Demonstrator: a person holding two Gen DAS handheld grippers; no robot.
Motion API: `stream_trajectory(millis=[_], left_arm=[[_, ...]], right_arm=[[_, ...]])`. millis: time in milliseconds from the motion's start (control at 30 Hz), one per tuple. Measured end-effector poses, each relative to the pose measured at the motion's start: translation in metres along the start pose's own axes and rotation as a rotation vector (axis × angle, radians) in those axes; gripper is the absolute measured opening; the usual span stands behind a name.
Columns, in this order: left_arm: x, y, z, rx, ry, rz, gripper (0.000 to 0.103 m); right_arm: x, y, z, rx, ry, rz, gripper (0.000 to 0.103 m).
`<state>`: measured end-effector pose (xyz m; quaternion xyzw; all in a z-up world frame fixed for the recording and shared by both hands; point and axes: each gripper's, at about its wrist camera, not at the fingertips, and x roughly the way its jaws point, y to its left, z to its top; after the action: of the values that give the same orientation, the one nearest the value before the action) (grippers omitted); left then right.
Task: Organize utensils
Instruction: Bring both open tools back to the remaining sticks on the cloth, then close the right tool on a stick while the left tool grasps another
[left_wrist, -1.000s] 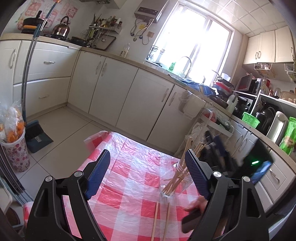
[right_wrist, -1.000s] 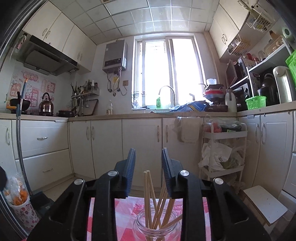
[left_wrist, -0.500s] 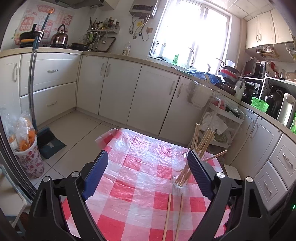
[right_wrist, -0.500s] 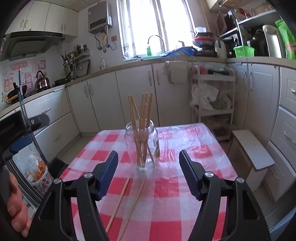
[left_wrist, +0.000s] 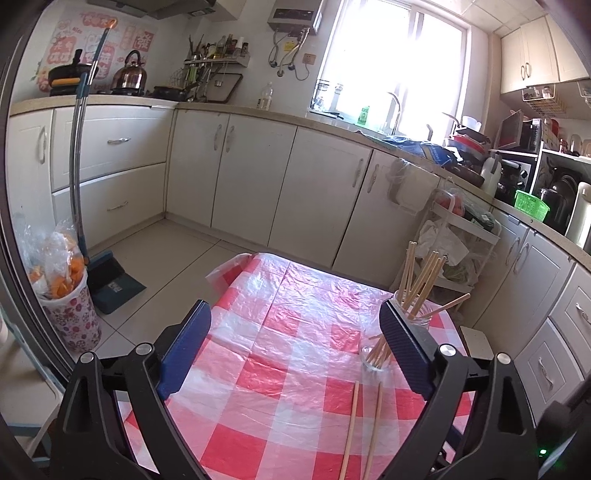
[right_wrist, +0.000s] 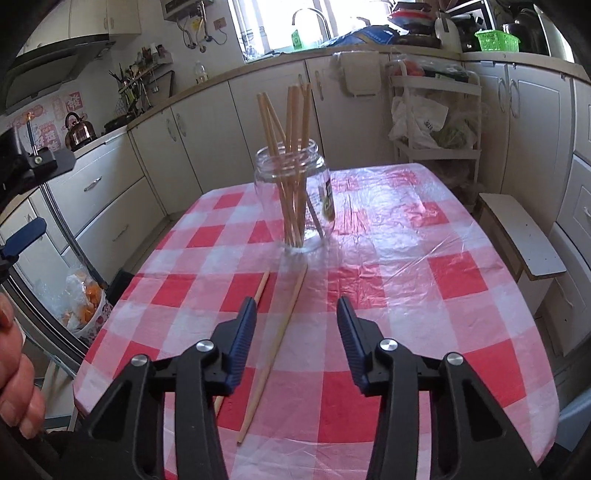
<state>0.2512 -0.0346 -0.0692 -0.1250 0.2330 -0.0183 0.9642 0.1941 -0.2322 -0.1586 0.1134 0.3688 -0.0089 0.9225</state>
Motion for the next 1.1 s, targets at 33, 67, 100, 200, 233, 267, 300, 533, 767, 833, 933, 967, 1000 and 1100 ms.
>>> stream_trajectory(millis=[33,67,100,200,233,267,300,533,767,833,933,967,1000,1100], left_arm=[[0.002,0.002,0.000,-0.005,0.004,-0.003,0.089],[0.003,0.004,-0.001,-0.014,0.010,-0.008,0.089],[0.005,0.006,-0.001,-0.024,0.015,-0.009,0.089],[0.012,0.016,-0.003,-0.067,0.038,-0.010,0.089],[0.014,0.017,-0.003,-0.073,0.042,-0.007,0.089],[0.016,0.018,-0.004,-0.077,0.046,-0.004,0.089],[0.018,0.019,-0.005,-0.078,0.050,-0.002,0.089],[0.029,0.015,-0.011,-0.092,0.096,-0.026,0.089],[0.062,-0.007,-0.014,0.074,0.225,-0.100,0.090],[0.075,-0.016,-0.024,0.150,0.283,-0.108,0.090],[0.091,-0.032,-0.048,0.237,0.344,-0.115,0.090],[0.095,-0.036,-0.055,0.256,0.360,-0.119,0.090],[0.099,-0.041,-0.063,0.273,0.373,-0.116,0.090],[0.111,-0.053,-0.077,0.306,0.423,-0.132,0.087]], right_arm=[[0.006,0.000,0.000,0.000,0.019,0.000,0.039],[0.011,0.001,-0.001,-0.001,0.031,-0.001,0.037],[0.016,0.002,-0.001,0.000,0.043,-0.002,0.035],[0.034,0.004,0.001,-0.005,0.093,-0.002,0.030],[0.041,0.006,0.000,-0.011,0.112,-0.005,0.029],[0.048,0.007,0.000,-0.013,0.132,-0.004,0.027],[0.053,0.008,0.000,-0.013,0.140,-0.006,0.027],[0.082,0.020,0.005,-0.063,0.213,-0.029,0.025],[0.076,0.008,0.010,-0.150,0.261,-0.056,0.004],[0.070,-0.004,0.009,-0.152,0.271,-0.059,0.004],[0.062,-0.020,0.009,-0.150,0.289,-0.051,0.003],[0.059,-0.024,0.009,-0.154,0.286,-0.055,0.003],[0.058,-0.026,0.009,-0.159,0.288,-0.052,0.003],[0.060,-0.028,0.011,-0.165,0.308,-0.026,0.004]])
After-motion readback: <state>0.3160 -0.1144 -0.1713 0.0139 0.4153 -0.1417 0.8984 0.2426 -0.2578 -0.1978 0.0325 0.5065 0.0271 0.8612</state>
